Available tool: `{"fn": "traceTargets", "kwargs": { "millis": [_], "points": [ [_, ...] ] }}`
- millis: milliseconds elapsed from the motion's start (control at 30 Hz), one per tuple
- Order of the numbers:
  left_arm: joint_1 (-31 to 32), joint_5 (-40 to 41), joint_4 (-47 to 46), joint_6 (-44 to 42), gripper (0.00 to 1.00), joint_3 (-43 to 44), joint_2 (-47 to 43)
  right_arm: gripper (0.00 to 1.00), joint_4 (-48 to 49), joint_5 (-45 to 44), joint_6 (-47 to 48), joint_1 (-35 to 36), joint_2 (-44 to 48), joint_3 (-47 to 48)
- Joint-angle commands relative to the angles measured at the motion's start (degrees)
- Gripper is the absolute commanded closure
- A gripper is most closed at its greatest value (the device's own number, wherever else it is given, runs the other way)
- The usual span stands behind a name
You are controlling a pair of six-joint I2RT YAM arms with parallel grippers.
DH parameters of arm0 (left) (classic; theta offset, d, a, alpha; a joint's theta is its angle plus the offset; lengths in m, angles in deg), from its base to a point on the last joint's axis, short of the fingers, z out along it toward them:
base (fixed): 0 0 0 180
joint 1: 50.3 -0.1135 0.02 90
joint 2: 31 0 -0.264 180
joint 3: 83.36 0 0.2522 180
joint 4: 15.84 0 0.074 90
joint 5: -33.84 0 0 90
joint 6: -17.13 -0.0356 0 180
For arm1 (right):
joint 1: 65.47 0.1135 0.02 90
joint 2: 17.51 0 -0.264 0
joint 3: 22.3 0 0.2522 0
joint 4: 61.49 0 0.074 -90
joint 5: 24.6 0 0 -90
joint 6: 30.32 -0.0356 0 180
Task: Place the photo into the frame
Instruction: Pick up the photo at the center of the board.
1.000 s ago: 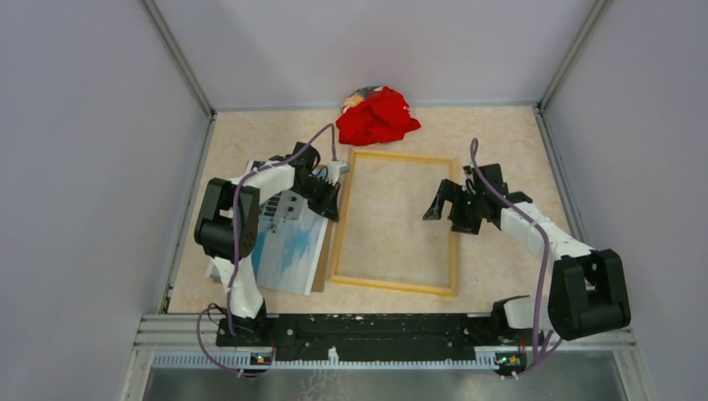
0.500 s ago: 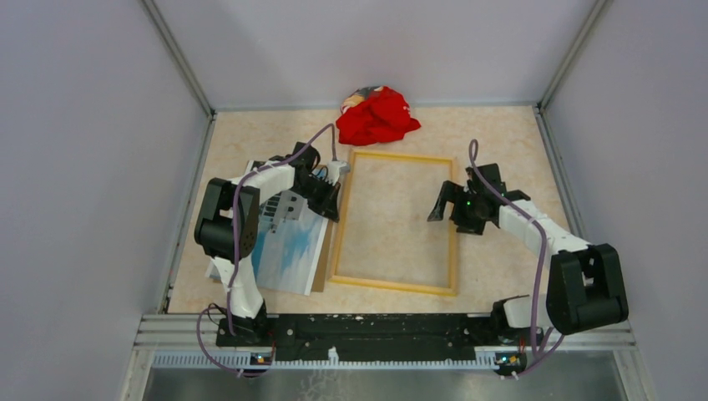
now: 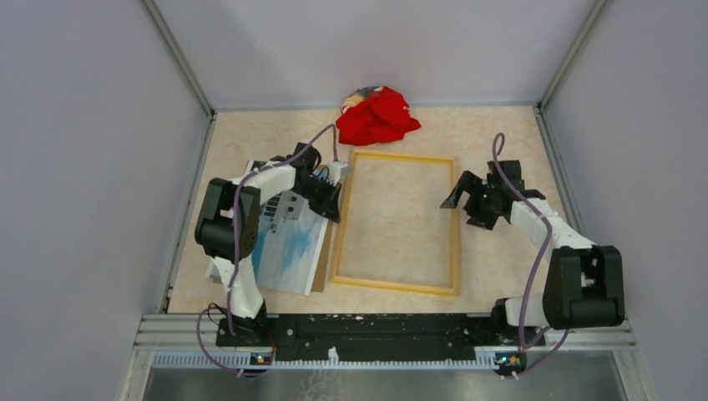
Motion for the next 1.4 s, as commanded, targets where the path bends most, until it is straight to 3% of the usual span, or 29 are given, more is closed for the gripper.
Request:
{"fn": "traceTargets", "kwargs": {
  "millis": [0, 200, 500, 633, 733, 867, 1000, 1200, 1367],
  "points": [
    [1.89, -2.33, -0.62, -0.49, 1.00, -1.02, -0.21, 0.01, 5.95, 5.47, -1.78, -3.17, -3.41, -0.33],
    [3.55, -2.87, -1.88, 0.75, 1.00, -0.96, 0.19, 0.01, 8.94, 8.95, -3.12, -6.69, -7.75, 0.91],
    [3.67, -3.23, -0.20, 1.17, 1.00, 5.05, 0.87, 0.02, 2.82, 0.18, -2.44, -6.02, 1.21, 4.94],
    [3.19, -2.01, 3.82, 0.40, 0.95, 9.81, 0.39, 0.02, 1.55, -4.86, -4.26, 1.12, 5.73, 6.66],
    [0.30, -0.80, 7.03, -0.87, 0.86, 11.74, -2.24, 0.03, 1.07, -8.69, -6.41, 11.61, 4.34, 10.33],
    [-6.97, 1.12, 11.14, -1.99, 0.65, 13.34, -6.17, 0.06, 2.49, -13.04, -8.58, 24.33, -2.15, 17.85],
    [-14.94, 6.41, 12.79, -3.24, 0.51, 12.62, -10.67, 0.10, 2.12, -16.55, -8.75, 34.68, -13.26, 28.46],
    [-26.88, 17.21, 12.10, -7.07, 0.50, 7.68, -15.88, 0.10, -0.93, -17.52, -8.28, 44.17, -33.30, 48.14],
    [-35.31, 21.67, 9.55, -10.93, 0.50, 3.50, -18.10, 0.11, -1.80, -17.08, -9.58, 46.04, -43.14, 55.36]
  ]
}}
